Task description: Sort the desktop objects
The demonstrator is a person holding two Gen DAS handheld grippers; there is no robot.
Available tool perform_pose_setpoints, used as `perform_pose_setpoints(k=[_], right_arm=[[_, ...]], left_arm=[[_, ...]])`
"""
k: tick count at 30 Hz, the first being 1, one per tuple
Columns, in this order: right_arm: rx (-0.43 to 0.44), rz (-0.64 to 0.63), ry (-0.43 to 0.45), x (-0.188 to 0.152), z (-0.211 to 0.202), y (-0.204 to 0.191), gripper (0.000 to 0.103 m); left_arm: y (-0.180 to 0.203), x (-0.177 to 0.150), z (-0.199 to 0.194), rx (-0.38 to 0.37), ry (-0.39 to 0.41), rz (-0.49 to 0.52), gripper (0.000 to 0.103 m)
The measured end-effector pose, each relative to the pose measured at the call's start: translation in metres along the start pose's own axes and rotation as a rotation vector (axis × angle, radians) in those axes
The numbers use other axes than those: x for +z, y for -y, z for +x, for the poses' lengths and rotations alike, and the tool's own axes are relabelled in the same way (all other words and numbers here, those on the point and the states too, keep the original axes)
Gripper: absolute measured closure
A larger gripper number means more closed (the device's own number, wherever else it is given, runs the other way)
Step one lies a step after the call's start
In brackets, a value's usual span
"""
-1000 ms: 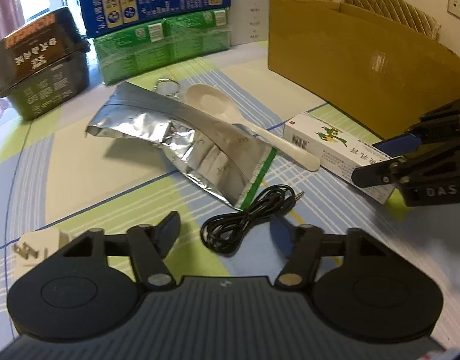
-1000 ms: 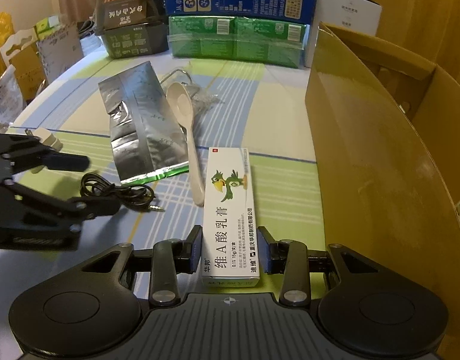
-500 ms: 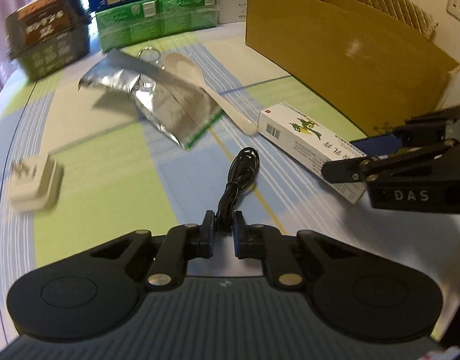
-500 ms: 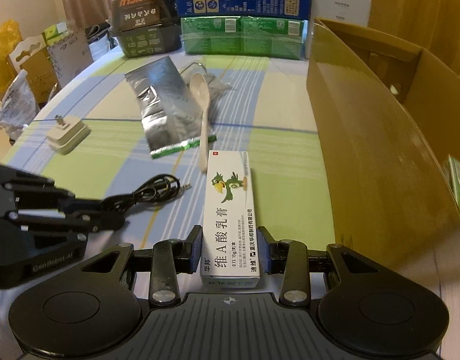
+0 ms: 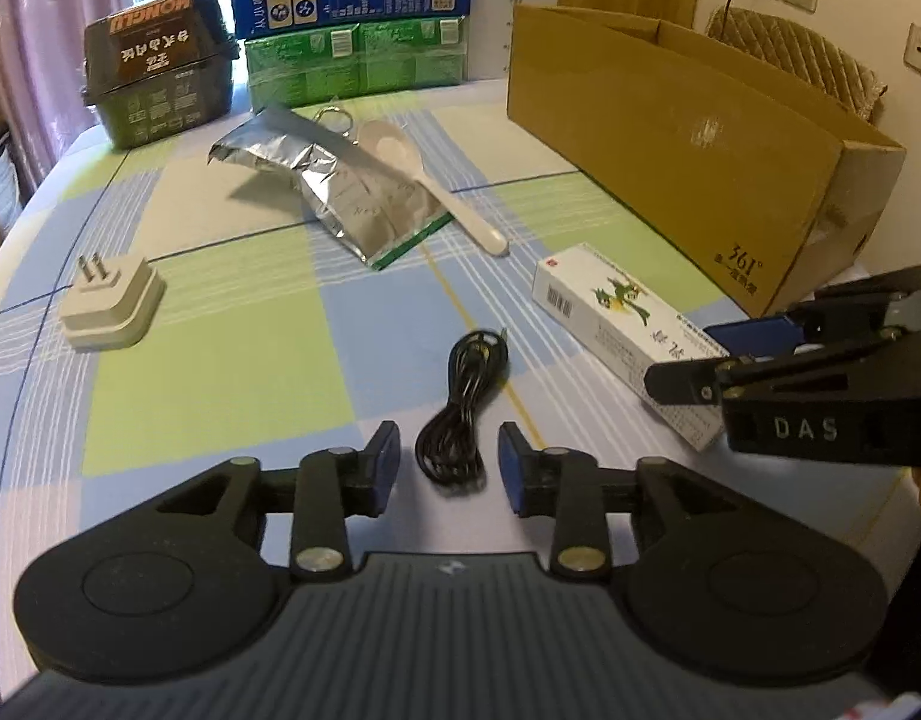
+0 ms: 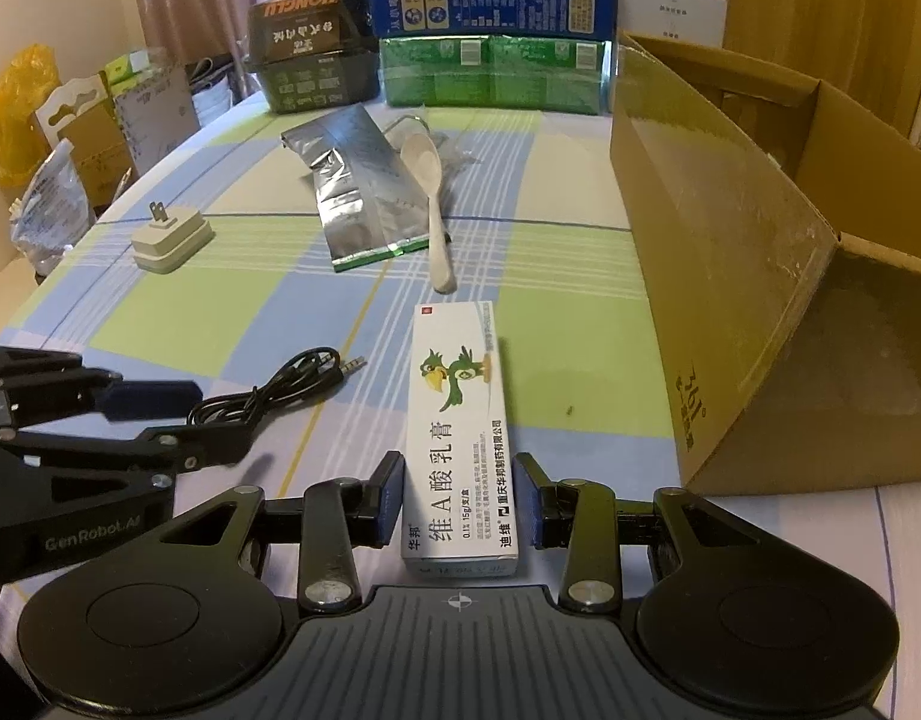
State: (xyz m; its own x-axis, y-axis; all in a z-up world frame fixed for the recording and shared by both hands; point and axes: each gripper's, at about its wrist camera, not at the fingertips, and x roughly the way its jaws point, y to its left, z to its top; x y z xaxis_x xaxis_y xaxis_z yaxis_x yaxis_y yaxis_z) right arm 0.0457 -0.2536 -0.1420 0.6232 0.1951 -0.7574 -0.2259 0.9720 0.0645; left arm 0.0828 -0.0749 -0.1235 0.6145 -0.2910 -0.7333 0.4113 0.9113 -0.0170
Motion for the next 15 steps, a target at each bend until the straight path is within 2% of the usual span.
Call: perform_pose_setpoints(k=[7,12,15], right_arm=[[-0.017,0.005,0.004,0.001,0.006,0.005,0.067],[-0.019,0.020,0.005,0.002,0.010,0.008,0.067],[-0.020,0.019,0.007,0.003,0.011,0.008,0.066]], left_arm=[[0.011,0.004,0.018,-0.003,-0.003,0.066,0.071],[0.010,0.007,0.025,-0.004,-0.004,0.039,0.071],[0.006,0.009,0.027,0.004,0.002,0.004,0.078]])
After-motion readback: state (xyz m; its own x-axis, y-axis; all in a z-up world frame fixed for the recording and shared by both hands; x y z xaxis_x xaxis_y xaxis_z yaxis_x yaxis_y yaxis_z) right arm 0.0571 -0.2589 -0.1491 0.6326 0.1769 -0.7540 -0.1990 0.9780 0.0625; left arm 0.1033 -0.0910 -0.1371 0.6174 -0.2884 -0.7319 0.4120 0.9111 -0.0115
